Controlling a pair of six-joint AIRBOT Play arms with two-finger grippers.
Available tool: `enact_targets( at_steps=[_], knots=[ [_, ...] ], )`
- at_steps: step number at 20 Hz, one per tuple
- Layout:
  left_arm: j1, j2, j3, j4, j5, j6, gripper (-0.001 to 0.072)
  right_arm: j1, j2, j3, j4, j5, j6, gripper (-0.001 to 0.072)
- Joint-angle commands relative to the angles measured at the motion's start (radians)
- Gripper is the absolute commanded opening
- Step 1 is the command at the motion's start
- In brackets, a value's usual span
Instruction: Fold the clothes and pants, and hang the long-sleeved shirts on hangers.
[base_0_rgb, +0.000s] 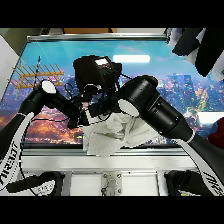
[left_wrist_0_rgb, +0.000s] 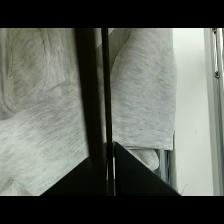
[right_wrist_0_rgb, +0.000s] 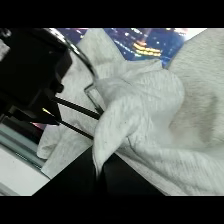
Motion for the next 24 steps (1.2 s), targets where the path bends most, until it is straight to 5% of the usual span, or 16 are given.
enact_targets(
  at_steps=[1,7,8,10,17,24],
  knots=[
    [0.0,0.0,0.0,-0.004,0.0,0.0,0.0015,0.006,-0.006,0.004,0.032,-0.051,0.0,0.0014],
    [0.0,0.0,0.0,-0.004,-0.001,0.0,0.0016,0.006,-0.006,0.004,0.053,-0.047,-0.023,0.0032],
    [0.0,0.0,0.0,-0.004,-0.001,0.0,0.0015,0.005,-0.006,0.004,0.053,-0.04,-0.023,0.0147],
    [0.0,0.0,0.0,-0.004,-0.001,0.0,0.0015,0.002,-0.004,0.004,0.053,-0.018,-0.024,0.0601],
    [0.0,0.0,0.0,-0.003,-0.001,0.0,0.0015,-0.047,0.085,0.018,0.064,0.169,-0.096,0.0634],
    [0.0,0.0,0.0,-0.003,-0.002,0.0,0.0015,-0.477,0.132,0.031,0.652,0.318,-0.603,0.0634]
  ],
)
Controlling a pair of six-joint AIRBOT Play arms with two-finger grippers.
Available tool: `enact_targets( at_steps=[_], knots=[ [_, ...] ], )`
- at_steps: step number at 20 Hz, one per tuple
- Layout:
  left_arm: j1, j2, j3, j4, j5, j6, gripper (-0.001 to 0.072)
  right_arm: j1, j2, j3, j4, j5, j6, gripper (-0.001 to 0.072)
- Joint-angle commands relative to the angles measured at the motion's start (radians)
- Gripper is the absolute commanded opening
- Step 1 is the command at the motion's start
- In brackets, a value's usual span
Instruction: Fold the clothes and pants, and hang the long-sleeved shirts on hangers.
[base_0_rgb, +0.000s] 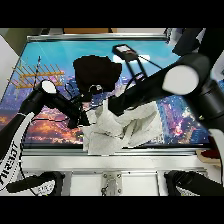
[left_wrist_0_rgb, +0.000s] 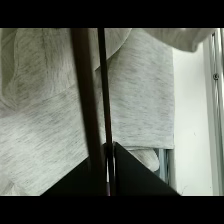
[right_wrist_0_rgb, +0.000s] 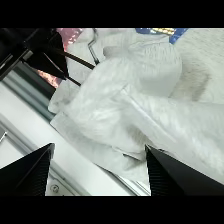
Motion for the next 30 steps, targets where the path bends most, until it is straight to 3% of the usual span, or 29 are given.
enact_targets(
  at_steps=[1,5,6,9,14,16,19,24,30],
  knots=[
    [0.0,0.0,0.0,0.0,-0.001,0.0,0.0015,-0.247,0.012,-0.002,0.343,0.088,-0.243,0.0634],
    [0.0,0.0,0.0,0.001,0.0,0.0,0.0015,-0.398,0.012,-0.002,0.389,0.087,-0.22,0.0634],
    [0.0,0.0,0.0,0.001,0.0,0.0,0.0015,-0.414,0.011,-0.002,0.393,0.072,-0.28,0.0634],
    [0.0,0.0,0.0,0.001,0.0,0.0,0.0015,-0.473,0.013,-0.023,0.444,0.077,-0.572,0.0634],
    [0.0,0.0,0.0,0.001,0.0,0.0,0.0016,-0.754,0.013,-0.256,0.832,0.261,-1.015,0.0634],
    [0.0,0.0,0.0,0.001,0.0,0.0,0.0015,-0.843,0.013,-0.381,0.875,0.298,-1.194,0.0635],
    [0.0,0.0,0.0,0.001,0.0,0.0,0.0016,-0.901,0.012,-0.538,0.874,0.274,-1.382,0.0634],
    [0.0,0.0,0.0,0.001,0.0,0.0,0.0016,-0.903,0.008,-0.692,0.874,0.116,-1.51,0.0634],
    [0.0,0.0,0.0,0.001,0.0,0.0,0.0016,-0.818,-0.047,-0.712,0.875,0.135,-1.542,0.0634]
  ],
)
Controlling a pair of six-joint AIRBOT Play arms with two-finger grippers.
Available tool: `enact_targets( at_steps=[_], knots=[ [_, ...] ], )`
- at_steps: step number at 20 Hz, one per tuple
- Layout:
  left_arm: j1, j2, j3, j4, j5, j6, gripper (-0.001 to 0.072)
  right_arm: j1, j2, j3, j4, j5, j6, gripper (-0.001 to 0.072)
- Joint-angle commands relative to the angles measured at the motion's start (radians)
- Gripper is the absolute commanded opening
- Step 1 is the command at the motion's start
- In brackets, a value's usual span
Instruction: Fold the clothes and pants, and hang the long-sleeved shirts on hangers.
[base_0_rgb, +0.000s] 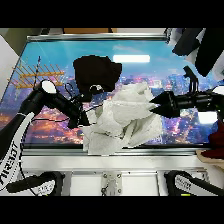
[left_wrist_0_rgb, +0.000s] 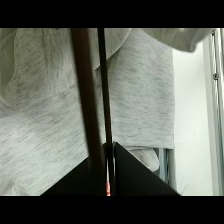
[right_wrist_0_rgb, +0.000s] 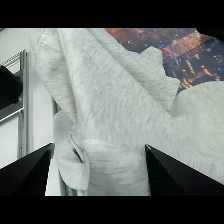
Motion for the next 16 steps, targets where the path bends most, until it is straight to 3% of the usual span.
enact_targets(
  at_steps=[1,6,16],
  knots=[
    [0.0,0.0,0.0,0.0,0.0,0.0,0.0015,0.068,-0.036,-0.015,0.007,-0.007,-0.034,0.0634],
    [0.0,0.0,0.0,0.0,0.0,0.0,0.0015,0.166,-0.074,-0.015,0.093,-0.047,-0.059,0.0634],
    [0.0,0.0,0.0,0.0,0.0,0.0,0.0016,0.19,-0.076,-0.015,0.05,-0.077,-0.059,0.0634]
  ],
)
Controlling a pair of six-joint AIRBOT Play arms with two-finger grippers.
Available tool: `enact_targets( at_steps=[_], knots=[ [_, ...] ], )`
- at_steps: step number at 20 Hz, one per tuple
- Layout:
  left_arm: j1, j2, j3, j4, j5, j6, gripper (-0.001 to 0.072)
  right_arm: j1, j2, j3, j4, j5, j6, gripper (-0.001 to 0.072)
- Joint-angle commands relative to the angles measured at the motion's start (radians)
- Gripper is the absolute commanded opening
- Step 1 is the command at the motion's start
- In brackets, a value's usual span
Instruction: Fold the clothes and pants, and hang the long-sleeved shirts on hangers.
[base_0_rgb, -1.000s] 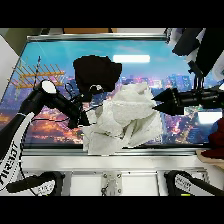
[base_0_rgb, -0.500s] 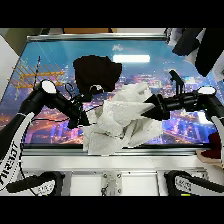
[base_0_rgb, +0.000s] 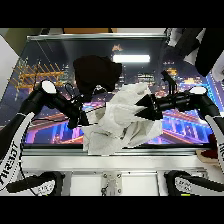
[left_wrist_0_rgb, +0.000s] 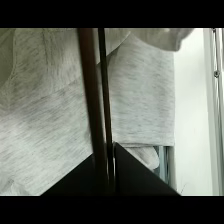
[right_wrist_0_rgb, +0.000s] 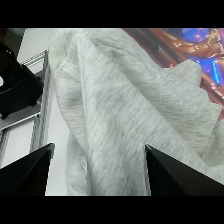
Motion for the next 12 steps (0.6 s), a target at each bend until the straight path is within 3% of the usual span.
enact_targets(
  at_steps=[1,8,12],
  knots=[
    [0.0,0.0,0.0,0.002,0.0,0.0,0.0015,0.002,-0.001,0.0,-0.026,-0.006,0.0,0.0635],
    [0.0,0.0,0.0,0.002,0.0,0.0,0.0015,-0.012,0.002,0.0,-0.047,-0.006,-0.001,0.0634],
    [0.0,0.0,0.0,0.002,0.0,0.0,0.0016,-0.125,0.058,0.019,-0.048,-0.001,0.001,0.0634]
  ],
)
